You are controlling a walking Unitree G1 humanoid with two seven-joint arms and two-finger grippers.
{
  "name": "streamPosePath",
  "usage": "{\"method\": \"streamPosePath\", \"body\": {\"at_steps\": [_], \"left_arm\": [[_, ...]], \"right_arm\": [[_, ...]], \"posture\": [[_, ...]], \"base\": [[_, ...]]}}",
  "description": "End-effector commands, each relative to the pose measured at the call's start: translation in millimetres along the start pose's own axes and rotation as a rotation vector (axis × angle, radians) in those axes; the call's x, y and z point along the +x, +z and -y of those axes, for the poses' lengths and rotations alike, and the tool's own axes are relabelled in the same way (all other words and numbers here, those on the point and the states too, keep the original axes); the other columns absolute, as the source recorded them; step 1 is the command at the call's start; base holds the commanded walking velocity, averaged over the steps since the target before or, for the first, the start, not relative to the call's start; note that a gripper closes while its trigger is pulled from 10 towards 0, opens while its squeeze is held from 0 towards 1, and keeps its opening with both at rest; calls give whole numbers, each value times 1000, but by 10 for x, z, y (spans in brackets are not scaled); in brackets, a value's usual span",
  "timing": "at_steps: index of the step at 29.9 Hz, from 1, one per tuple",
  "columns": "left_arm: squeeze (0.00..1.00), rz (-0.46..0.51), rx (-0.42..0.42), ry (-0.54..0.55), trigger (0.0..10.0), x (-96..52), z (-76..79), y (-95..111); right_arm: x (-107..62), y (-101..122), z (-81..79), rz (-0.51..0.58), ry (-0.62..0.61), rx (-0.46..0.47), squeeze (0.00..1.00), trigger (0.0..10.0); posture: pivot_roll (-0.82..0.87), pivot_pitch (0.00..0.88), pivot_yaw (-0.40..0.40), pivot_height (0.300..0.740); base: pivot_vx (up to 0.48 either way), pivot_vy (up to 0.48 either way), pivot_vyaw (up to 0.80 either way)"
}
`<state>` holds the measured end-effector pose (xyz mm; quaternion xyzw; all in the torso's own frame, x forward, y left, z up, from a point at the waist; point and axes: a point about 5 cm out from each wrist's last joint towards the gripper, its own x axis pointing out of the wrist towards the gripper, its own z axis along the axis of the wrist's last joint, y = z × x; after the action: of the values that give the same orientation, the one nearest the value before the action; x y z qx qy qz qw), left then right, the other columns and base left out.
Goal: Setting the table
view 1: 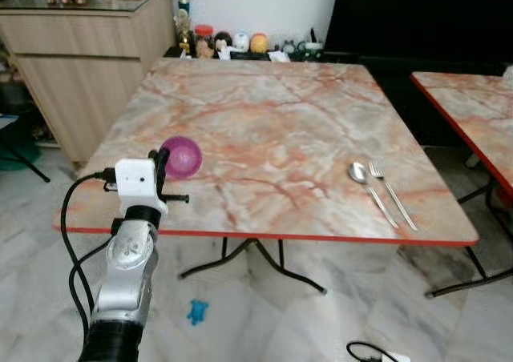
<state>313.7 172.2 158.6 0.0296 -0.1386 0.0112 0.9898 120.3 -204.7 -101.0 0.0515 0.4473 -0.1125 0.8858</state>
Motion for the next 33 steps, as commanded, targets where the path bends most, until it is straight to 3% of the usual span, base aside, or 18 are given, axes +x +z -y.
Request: {"method": "streamPosePath", "body": {"at_steps": [1, 15, 26, 33], "left_arm": [[0, 26, 0, -24, 10000, 32, 68, 48], [0, 32, 3, 9, 10000, 72, 3, 62], [0, 31, 11, 8, 10000, 90, -24, 79], [0, 27, 15, -3, 10000, 92, -5, 77]], "right_arm": [[-2, 9, 90, -5, -19, -9, 0, 10000], [12, 65, 98, 12, -4, -30, 0, 10000], [29, 87, -19, 18, 29, -46, 0, 10000], [34, 108, 0, 25, 19, -19, 0, 10000]], "posture": [[132, 0, -63, 740], [126, 0, -61, 740], [121, 0, -52, 740], [119, 0, -52, 740]], "base": [[0, -472, 0], [0, -471, 0], [0, -469, 0], [0, -466, 431]]}}
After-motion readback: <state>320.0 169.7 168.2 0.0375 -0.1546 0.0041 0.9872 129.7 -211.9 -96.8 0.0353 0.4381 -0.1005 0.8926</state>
